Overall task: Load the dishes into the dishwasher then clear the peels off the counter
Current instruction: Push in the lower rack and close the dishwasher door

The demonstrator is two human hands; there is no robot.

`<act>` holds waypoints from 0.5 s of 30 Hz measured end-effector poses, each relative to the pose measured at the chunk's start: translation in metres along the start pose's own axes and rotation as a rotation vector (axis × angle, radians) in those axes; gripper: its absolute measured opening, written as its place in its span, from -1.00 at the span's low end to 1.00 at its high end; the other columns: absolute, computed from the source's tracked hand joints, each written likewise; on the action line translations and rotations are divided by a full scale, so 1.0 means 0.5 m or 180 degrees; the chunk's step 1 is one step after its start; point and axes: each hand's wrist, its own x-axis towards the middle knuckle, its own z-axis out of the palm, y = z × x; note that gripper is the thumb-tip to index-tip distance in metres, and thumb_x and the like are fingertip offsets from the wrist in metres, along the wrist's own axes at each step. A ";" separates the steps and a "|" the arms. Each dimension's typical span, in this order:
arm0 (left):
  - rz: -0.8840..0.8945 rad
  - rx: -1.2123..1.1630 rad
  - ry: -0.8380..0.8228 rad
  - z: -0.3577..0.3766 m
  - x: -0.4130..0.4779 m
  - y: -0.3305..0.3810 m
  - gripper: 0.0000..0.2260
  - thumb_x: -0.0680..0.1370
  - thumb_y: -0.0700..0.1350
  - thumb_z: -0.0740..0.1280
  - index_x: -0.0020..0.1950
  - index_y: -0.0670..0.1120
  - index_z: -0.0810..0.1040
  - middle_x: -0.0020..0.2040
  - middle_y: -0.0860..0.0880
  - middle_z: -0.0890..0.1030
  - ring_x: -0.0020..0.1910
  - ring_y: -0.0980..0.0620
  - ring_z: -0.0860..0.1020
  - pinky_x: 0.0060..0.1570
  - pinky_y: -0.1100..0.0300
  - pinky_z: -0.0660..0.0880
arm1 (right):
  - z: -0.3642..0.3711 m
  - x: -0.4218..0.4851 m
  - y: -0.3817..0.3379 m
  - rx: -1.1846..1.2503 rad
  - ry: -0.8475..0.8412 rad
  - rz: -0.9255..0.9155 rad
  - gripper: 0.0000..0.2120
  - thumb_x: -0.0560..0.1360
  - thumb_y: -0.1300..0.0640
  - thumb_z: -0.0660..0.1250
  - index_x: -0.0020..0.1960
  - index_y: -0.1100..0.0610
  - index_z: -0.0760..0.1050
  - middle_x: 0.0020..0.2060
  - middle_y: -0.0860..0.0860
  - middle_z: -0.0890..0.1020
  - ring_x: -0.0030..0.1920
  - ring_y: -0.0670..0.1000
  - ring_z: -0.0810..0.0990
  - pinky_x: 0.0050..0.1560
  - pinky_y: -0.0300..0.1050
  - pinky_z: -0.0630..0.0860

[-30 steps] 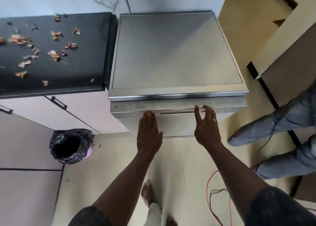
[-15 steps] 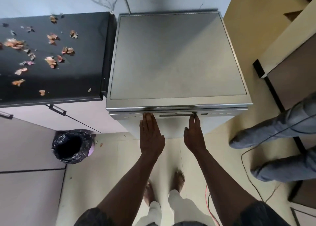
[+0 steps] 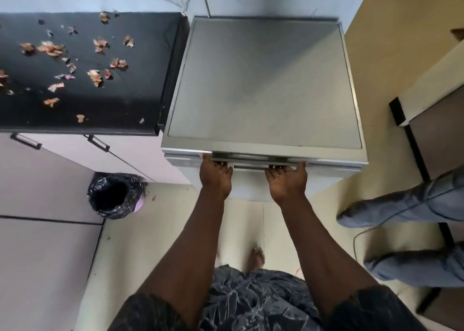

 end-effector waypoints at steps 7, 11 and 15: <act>-0.0211 -0.0133 -0.0035 0.015 -0.006 0.019 -0.23 0.62 0.37 0.04 0.61 -0.18 0.18 0.57 -0.15 0.28 0.56 -0.10 0.25 0.55 -0.03 0.13 | 0.029 -0.012 -0.002 0.0150 0.0198 0.0084 -0.15 0.61 -0.37 0.01 0.63 0.22 -0.05 0.60 0.18 0.14 0.59 0.18 0.16 0.58 0.13 0.07; -0.0241 -0.0116 -0.0083 0.023 -0.005 0.033 -0.17 0.60 0.41 0.03 0.62 -0.20 0.12 0.59 -0.17 0.22 0.59 -0.12 0.19 0.57 -0.06 0.09 | 0.038 -0.005 -0.006 0.0260 0.0126 0.0023 -0.17 0.61 -0.37 0.02 0.62 0.23 0.08 0.54 0.19 0.28 0.51 0.18 0.31 0.54 0.13 0.18; -0.0231 -0.0105 -0.0074 0.031 0.003 0.046 -0.15 0.57 0.44 0.04 0.58 -0.21 0.22 0.52 -0.16 0.35 0.52 -0.09 0.32 0.55 -0.04 0.12 | 0.038 0.006 -0.008 0.0295 0.0081 -0.0047 -0.19 0.60 -0.38 0.05 0.55 0.25 0.23 0.45 0.18 0.40 0.38 0.18 0.44 0.49 0.13 0.28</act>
